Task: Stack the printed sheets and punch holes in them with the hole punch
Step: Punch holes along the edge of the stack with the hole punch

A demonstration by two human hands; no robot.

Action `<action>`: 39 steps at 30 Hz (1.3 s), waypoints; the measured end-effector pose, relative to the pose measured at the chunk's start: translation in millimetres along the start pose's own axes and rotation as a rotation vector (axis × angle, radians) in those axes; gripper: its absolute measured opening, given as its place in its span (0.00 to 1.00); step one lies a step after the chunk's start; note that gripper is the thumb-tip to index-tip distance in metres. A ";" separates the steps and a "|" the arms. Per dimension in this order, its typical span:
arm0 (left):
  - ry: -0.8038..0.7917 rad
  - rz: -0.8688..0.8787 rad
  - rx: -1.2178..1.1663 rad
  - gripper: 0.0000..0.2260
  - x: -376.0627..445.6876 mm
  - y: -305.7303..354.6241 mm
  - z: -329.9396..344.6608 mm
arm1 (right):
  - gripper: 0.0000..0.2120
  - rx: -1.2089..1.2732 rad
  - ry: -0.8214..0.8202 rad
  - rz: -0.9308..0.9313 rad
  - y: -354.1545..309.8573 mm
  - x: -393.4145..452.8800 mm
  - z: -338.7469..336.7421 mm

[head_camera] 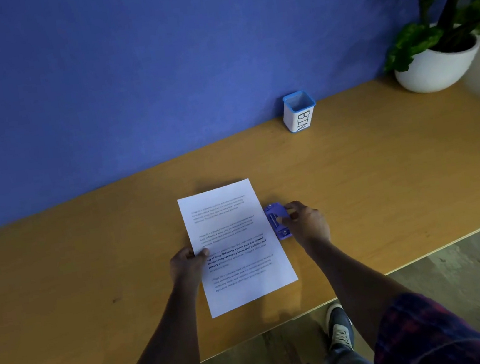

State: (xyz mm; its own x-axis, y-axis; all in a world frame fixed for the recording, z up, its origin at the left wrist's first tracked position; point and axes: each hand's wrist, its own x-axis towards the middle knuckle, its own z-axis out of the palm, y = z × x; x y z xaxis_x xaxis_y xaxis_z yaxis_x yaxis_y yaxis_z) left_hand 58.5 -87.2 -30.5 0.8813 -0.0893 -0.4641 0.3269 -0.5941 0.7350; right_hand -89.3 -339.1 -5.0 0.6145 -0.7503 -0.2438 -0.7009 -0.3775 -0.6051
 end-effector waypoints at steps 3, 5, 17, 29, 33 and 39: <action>-0.014 0.003 -0.003 0.08 -0.8 0.1 3.1 | 0.18 -0.001 -0.030 -0.004 -0.1 1.0 1.2; -0.033 0.005 -0.009 0.09 0.7 -2.1 7.3 | 0.18 -0.001 -0.042 -0.009 -0.1 1.2 1.7; 0.028 -0.089 0.008 0.07 -5.7 12.8 27.5 | 0.22 -0.054 -0.062 0.004 -3.8 4.0 3.7; 0.074 -0.058 0.076 0.07 -7.2 12.2 21.8 | 0.19 -0.083 -0.028 -0.022 -8.2 -1.3 14.7; 0.110 -0.035 0.090 0.05 -10.2 14.7 24.5 | 0.16 -0.107 -0.029 -0.011 -10.8 -1.9 12.0; 0.134 -0.017 0.232 0.09 -5.2 12.6 22.1 | 0.17 -0.114 -0.075 0.013 -15.6 2.8 4.5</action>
State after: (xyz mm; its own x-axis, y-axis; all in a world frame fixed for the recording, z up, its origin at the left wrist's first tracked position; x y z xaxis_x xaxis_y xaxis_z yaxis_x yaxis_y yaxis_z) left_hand 50.5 -111.9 -29.8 0.9188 0.0198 -0.3941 0.2684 -0.7635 0.5874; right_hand -75.1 -332.9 0.3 0.6275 -0.7144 -0.3095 -0.7430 -0.4307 -0.5122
